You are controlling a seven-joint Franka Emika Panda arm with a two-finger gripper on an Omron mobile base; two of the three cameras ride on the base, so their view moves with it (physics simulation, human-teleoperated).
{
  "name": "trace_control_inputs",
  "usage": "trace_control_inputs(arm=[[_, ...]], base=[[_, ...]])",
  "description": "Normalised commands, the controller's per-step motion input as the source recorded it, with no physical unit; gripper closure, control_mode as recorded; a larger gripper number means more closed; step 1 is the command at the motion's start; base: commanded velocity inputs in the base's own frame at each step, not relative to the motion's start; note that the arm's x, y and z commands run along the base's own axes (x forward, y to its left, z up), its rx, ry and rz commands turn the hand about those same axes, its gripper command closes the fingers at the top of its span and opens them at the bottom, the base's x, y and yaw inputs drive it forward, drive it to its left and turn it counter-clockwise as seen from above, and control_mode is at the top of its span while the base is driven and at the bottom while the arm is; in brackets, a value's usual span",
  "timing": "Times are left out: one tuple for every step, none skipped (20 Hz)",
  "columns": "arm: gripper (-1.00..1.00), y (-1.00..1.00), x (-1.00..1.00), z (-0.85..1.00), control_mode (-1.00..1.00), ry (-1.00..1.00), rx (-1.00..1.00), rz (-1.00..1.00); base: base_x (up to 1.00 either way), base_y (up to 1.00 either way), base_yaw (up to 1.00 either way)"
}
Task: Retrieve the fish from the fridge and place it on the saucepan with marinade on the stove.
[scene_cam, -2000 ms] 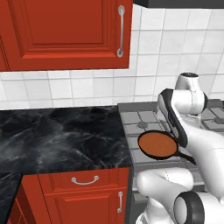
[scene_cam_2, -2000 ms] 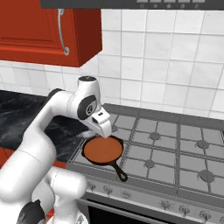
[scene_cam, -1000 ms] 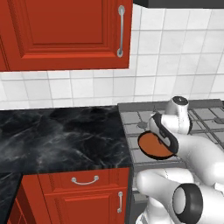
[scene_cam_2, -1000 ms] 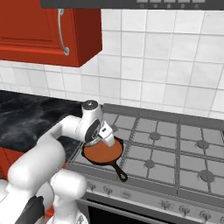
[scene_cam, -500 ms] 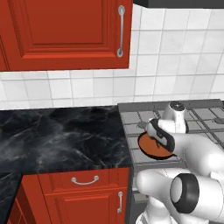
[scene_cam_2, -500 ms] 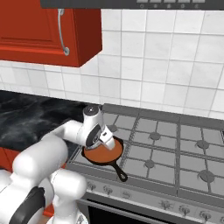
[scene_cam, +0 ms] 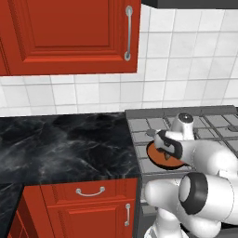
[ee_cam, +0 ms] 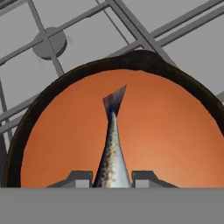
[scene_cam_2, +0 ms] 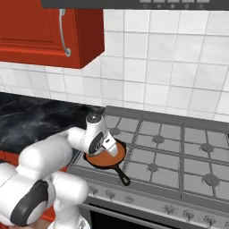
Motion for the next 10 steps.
trace_control_inputs(arm=[[1.00, 0.00, 0.10, -0.17, -1.00, 0.00, 0.00, 0.00], [1.00, 0.00, 0.09, -0.16, -1.00, 0.00, 0.00, 0.00], [1.00, 0.00, 0.11, -0.15, -1.00, 0.00, 0.00, 0.00], [1.00, 0.00, 0.14, -0.15, -1.00, 0.00, 0.00, 0.00], [1.00, -0.05, 0.19, -0.14, -1.00, 0.00, 0.00, 0.00], [1.00, -0.06, 0.20, -0.14, -1.00, 0.00, 0.00, 0.00], [1.00, -0.06, 0.19, -0.14, -1.00, 0.00, 0.00, 0.00], [1.00, -0.06, 0.19, -0.13, -1.00, 0.00, 0.00, 0.00], [1.00, -0.04, 0.19, -0.13, -1.00, 0.00, 0.00, 0.00], [1.00, -0.03, 0.20, -0.14, -1.00, 0.00, 0.00, 0.00]], base=[[0.00, 0.00, 0.00], [0.00, 0.00, 0.00], [0.00, 0.00, 0.00], [0.00, 0.00, 0.00], [0.00, 0.00, 0.00], [0.00, 0.00, 0.00], [0.00, 0.00, 0.00], [0.00, 0.00, 0.00], [0.00, 0.00, 0.00], [0.00, 0.00, 0.00]])
